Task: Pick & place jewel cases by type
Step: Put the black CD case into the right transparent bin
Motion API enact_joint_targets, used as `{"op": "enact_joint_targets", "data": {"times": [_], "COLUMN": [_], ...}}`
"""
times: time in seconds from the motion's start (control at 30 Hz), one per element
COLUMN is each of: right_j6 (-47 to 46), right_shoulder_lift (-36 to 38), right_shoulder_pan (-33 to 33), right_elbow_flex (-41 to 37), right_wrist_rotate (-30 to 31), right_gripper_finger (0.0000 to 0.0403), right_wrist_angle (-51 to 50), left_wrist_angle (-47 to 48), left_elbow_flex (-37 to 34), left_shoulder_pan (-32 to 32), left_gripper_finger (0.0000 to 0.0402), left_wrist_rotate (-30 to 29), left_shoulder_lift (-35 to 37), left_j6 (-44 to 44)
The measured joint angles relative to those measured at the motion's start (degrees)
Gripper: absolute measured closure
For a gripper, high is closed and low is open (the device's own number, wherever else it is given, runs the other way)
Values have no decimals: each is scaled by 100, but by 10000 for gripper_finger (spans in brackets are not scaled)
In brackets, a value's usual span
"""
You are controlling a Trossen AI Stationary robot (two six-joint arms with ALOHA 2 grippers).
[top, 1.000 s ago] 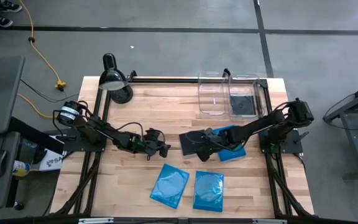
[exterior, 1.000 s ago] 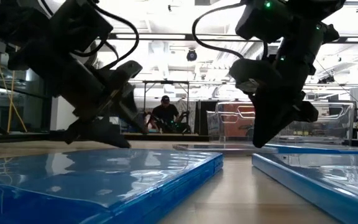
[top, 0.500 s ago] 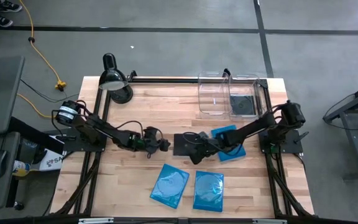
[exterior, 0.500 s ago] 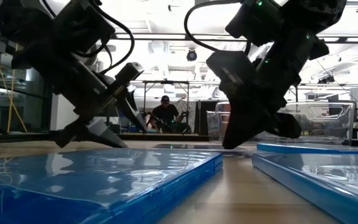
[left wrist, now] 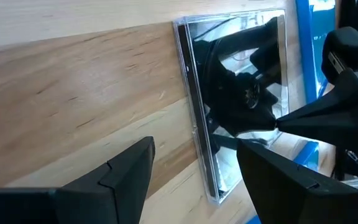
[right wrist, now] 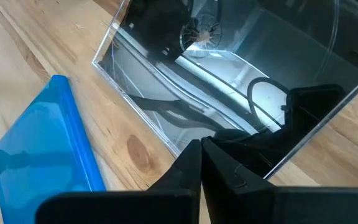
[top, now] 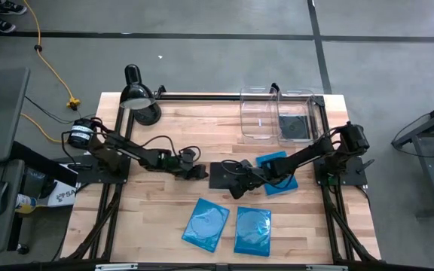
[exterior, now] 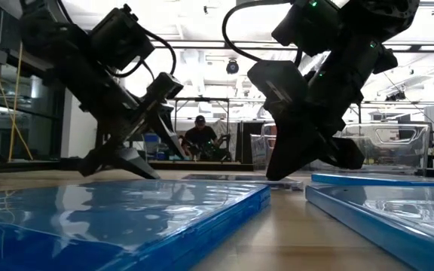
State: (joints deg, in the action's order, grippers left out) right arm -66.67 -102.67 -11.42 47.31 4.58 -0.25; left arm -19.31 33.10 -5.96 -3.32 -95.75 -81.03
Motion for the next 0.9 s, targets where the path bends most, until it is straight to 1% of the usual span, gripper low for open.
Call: {"op": "enact_joint_targets", "data": {"times": [0.13,0.23,0.33,0.53,0.67,0.9], "right_j6": [7,14,20,93,322,818], "right_shoulder_lift": [-2,-4,-7,-8,-31,-52], "right_shoulder_pan": [0,0,0,0,0,7], "right_elbow_flex": [-2,-5,-7,38,282,1030], "right_wrist_rotate": [6,5,4,-9,2,173], "right_gripper_finger": [403,403,403,403,403,403], "right_wrist_angle": [-5,5,16,8,-256,-1295], "left_wrist_angle": [-171,-558,-718,-623,-629,-627], "left_elbow_flex": [8,13,17,17,17,17], "left_shoulder_pan": [0,-2,-2,31,31,29], "left_gripper_finger": [166,166,166,166,166,166], "left_wrist_rotate": [45,112,91,121,73,6], "left_shoulder_lift": [-212,-454,-553,-561,-592,-594], "left_j6": [-24,-96,-184,-219,-349,-447]}}
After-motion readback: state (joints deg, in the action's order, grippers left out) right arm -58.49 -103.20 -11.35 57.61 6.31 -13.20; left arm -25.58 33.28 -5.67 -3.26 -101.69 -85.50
